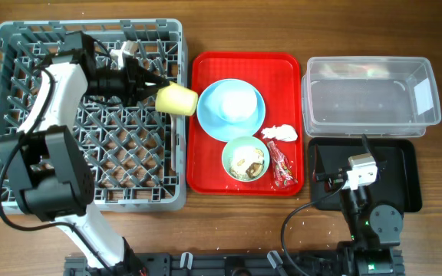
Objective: Sort waste into correct bins and load items into the dishwasher rack
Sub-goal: 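Carry the yellow cup into the grey rack and release it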
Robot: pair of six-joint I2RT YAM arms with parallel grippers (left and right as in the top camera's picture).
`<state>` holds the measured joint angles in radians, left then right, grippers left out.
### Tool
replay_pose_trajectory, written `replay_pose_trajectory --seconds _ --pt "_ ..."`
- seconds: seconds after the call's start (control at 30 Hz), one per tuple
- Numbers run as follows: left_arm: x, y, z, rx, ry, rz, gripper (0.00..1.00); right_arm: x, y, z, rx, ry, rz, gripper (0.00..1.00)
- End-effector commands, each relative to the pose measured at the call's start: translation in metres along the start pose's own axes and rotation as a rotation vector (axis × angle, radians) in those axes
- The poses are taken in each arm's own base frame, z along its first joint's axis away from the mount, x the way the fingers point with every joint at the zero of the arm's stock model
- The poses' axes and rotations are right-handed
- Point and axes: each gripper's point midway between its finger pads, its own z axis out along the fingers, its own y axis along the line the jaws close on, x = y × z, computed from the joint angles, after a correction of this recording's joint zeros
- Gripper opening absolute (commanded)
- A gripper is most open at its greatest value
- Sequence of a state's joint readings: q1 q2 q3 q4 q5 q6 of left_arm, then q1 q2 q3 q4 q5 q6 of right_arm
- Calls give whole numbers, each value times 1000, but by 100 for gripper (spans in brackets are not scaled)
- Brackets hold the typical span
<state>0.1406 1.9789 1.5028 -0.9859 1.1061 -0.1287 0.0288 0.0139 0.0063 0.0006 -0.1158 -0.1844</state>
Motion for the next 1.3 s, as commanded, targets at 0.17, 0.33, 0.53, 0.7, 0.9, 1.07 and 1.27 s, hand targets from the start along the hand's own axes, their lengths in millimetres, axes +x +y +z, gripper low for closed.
replay_pose_trajectory --seconds 0.17,0.33,0.53,0.7,0.9,1.07,1.27 --pt "7 87 4 -313 -35 -148 4 -2 0 0 1 -10 -1 100" --pt "16 88 11 -266 -14 -181 4 -2 0 0 1 -10 -1 100" --pt "3 82 12 -230 -56 -174 13 -2 0 0 1 -10 0 100" --pt "-15 36 -9 -207 -137 -75 30 -2 0 0 1 -10 -1 100" --pt "23 -23 -67 -581 -378 141 34 -2 0 0 1 -10 -1 100" --pt "92 -15 -26 -958 -242 293 40 -2 0 0 1 -10 0 100" --pt "115 36 -9 -1164 -164 292 44 -2 0 0 1 -10 -1 100"
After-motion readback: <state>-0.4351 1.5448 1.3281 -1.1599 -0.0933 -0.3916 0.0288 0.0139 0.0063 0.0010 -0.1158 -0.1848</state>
